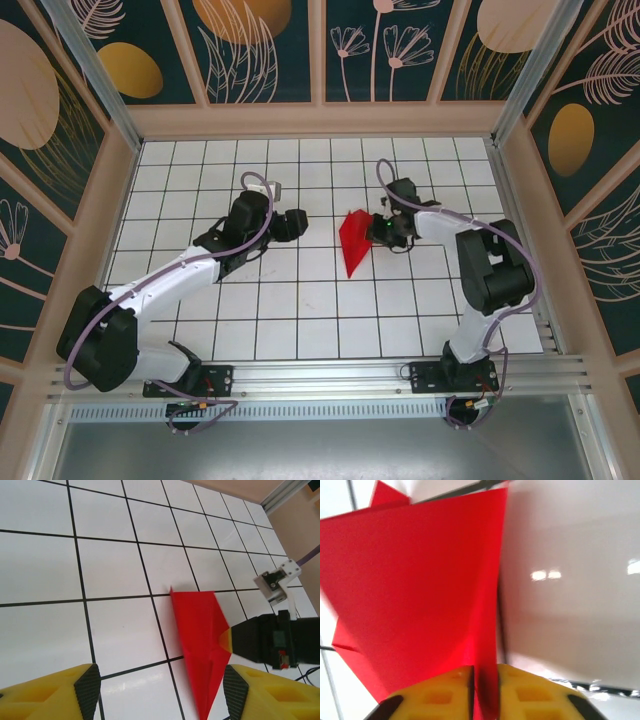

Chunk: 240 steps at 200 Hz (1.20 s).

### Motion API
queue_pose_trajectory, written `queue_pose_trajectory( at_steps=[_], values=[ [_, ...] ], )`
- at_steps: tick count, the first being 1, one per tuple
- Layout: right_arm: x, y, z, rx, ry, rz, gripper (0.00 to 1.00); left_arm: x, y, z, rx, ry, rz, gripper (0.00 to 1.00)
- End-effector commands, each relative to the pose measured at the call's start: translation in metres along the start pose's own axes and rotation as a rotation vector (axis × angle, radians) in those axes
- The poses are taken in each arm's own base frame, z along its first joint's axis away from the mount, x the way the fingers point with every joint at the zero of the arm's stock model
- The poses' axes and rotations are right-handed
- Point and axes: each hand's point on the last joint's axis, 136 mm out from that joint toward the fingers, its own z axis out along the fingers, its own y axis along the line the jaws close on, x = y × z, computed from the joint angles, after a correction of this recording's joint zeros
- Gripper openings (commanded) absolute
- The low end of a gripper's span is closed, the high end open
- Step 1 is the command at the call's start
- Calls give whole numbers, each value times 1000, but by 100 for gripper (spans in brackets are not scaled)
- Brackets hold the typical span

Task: Fold a paper plane with a square sheet of paper (fold left side to right side)
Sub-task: Move the paper plane to the top-center of the table.

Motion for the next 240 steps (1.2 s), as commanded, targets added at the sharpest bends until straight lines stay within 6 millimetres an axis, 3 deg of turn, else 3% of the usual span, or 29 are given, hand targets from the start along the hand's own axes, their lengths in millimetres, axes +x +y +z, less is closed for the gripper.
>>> queue_pose_trajectory(
  at_steps=[1, 25, 41, 56, 88, 121, 144, 240],
  values=[
    [-5, -7, -22, 64, -27, -63, 37, -2, 6, -1, -33, -9, 8, 69],
    [-19, -17, -54, 197, -105, -15, 47, -9, 5, -3, -36, -34, 10, 71],
    [-18, -3, -72, 193, -144, 1, 52, -13, 5, -4, -39, -53, 9, 75],
    [-10, 15, -76, 167, -151, 4, 55, -16, 6, -4, -48, -68, 5, 80],
    [23, 50, -54, 128, -90, -6, 61, -22, 6, -2, -55, -90, 1, 84],
    [35, 53, -27, 166, -39, -28, 61, -21, 7, -1, -60, -82, 11, 87],
    [35, 50, -16, 191, -16, -43, 57, -20, 8, -2, -63, -82, 9, 88],
    [39, 43, 9, 230, 41, -80, 21, -19, 10, -4, -75, -80, 9, 92]
  ],
)
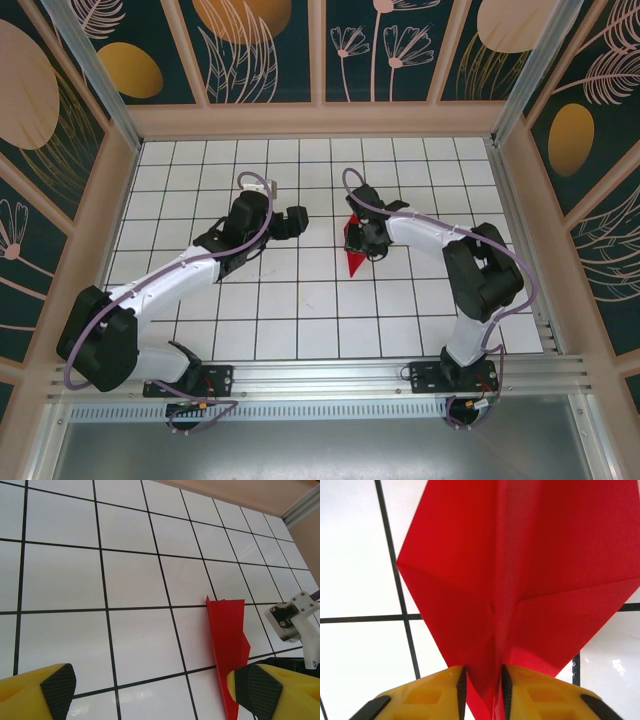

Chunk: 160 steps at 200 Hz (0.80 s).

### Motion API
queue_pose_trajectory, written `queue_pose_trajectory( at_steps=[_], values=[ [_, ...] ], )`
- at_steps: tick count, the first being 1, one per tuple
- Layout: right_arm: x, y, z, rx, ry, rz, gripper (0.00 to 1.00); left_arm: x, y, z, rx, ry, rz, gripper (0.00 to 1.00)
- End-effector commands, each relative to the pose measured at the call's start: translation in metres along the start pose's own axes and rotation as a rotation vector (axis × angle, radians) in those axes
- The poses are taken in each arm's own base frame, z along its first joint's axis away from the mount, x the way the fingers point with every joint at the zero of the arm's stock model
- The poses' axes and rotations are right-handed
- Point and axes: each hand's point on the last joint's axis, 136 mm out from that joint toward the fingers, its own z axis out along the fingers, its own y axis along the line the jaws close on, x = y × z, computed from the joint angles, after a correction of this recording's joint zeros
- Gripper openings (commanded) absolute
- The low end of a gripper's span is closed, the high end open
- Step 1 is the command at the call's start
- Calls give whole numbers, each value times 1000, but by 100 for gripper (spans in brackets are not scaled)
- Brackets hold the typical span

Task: Fold a paper plane with a square sheet of paper (fold left side to right side)
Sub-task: Move the paper plane to the top-center of the table.

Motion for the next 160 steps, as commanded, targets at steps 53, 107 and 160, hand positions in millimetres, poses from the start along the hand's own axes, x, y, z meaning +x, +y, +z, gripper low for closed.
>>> queue_pose_trajectory(
  at_steps=[53, 107, 160],
  values=[
    [-42, 10, -17, 5, -54, -98, 12, -13, 4, -11, -32, -52, 15, 93],
    [-98, 16, -11, -16, -56, -182, 13, -11, 6, -13, -31, -48, 15, 94],
    [-123, 15, 17, 45, 0, -228, 14, -9, 6, -14, -30, -43, 16, 96]
  ],
)
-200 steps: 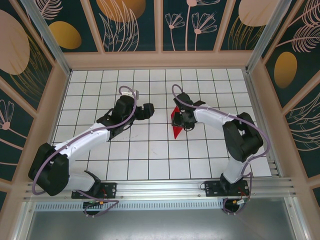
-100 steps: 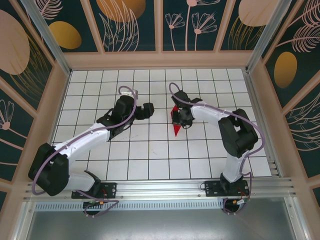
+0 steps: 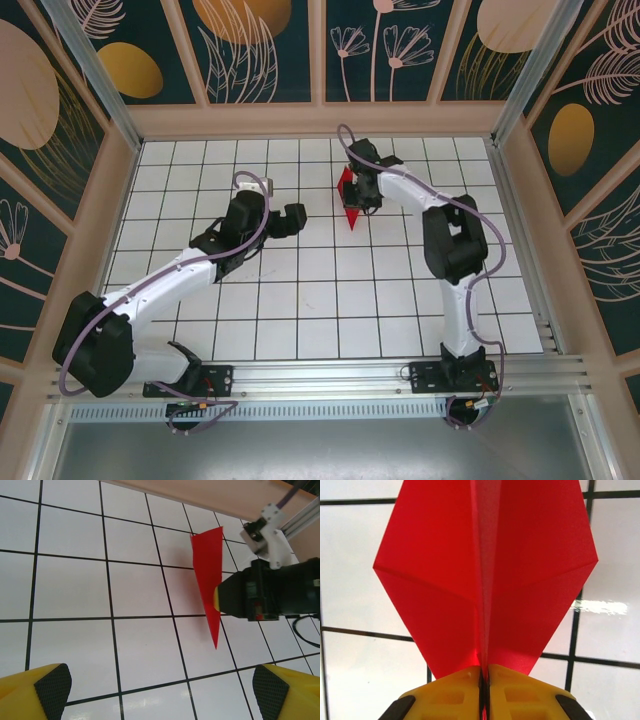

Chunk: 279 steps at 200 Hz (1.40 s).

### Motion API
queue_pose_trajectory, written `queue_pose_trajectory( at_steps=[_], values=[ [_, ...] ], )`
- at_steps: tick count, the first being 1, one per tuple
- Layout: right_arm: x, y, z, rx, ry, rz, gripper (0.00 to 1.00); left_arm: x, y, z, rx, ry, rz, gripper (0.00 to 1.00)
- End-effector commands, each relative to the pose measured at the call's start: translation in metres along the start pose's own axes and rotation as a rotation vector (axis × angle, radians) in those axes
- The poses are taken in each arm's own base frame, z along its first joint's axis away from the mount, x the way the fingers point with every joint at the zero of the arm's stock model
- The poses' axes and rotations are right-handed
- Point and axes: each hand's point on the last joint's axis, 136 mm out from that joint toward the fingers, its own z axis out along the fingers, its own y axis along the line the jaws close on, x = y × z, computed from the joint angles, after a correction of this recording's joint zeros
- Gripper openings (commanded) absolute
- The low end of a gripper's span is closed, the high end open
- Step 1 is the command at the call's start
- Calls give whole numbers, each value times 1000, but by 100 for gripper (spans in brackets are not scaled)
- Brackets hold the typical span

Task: Fold a paper plane with a square sheet of paper (fold left side to right side)
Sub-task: Move the paper plane to the top-center of the table, then reset both arms

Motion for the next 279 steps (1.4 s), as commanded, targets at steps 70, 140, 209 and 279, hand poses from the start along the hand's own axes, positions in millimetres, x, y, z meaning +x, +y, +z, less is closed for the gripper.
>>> queue_pose_trajectory(
  at_steps=[70, 140, 209, 279],
  values=[
    [9, -4, 6, 35, 100, -47, 22, 1, 4, -4, -14, 2, 20, 97],
    [-4, -2, -66, 66, -7, -45, 48, -26, 5, -3, -1, -21, -13, 99],
    [-7, -43, -180, 126, -376, 15, 74, -88, 89, -43, -206, -249, -104, 99],
    [47, -186, -194, 259, -805, 255, 99, -75, 206, -143, -755, -707, -10, 99]
  ],
)
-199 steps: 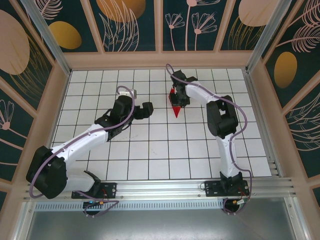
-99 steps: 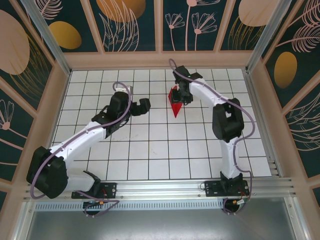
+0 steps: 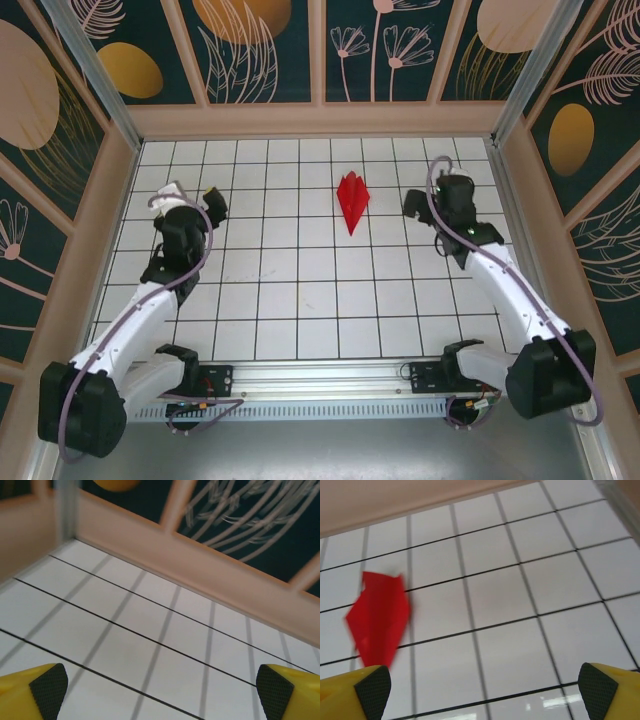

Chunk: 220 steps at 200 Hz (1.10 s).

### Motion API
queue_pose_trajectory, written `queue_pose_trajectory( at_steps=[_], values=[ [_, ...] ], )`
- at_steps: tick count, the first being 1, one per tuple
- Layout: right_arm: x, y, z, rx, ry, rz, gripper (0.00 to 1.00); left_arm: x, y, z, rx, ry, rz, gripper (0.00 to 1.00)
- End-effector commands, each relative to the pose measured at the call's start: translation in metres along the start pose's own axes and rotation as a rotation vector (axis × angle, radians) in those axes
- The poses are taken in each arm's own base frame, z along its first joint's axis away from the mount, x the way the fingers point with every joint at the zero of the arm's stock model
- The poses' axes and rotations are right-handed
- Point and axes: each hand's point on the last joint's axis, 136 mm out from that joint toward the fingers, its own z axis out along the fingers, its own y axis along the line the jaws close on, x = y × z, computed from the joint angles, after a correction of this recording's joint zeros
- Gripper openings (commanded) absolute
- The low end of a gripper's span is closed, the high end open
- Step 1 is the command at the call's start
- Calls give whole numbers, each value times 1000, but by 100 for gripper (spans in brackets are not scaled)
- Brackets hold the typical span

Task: Fold a paper plane with a square sheet of paper (fold left side to right side)
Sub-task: Reset both arms

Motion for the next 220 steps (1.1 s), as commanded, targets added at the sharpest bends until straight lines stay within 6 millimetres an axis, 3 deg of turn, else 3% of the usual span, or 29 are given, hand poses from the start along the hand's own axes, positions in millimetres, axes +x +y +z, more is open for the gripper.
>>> queue_pose_trajectory(
  at_steps=[1, 19, 51, 79, 119, 155, 199, 220],
  values=[
    [-8, -30, 16, 44, -167, 53, 99, -17, 46, -11, -207, -200, 79, 98],
    [6, -51, 27, 77, -227, 31, 99, -5, 70, -15, -291, -226, 117, 98],
    [21, -67, 47, 62, -295, 30, 99, 19, 79, -6, -288, -202, 207, 99],
    [28, -61, 60, 15, -343, -27, 99, 28, 72, -4, -181, -249, 235, 99],
    [22, -54, 57, -34, -463, -88, 99, 39, 57, 6, -26, -258, 258, 99],
    [37, -58, 65, -101, -452, -64, 99, 42, 38, 18, 65, -272, 312, 99],
    [38, -58, 64, -118, -460, -67, 99, 50, 50, 26, 85, -278, 265, 99],
    [38, -57, 64, -117, -458, -68, 99, 58, 47, 45, 66, -192, 286, 98]
  ],
)
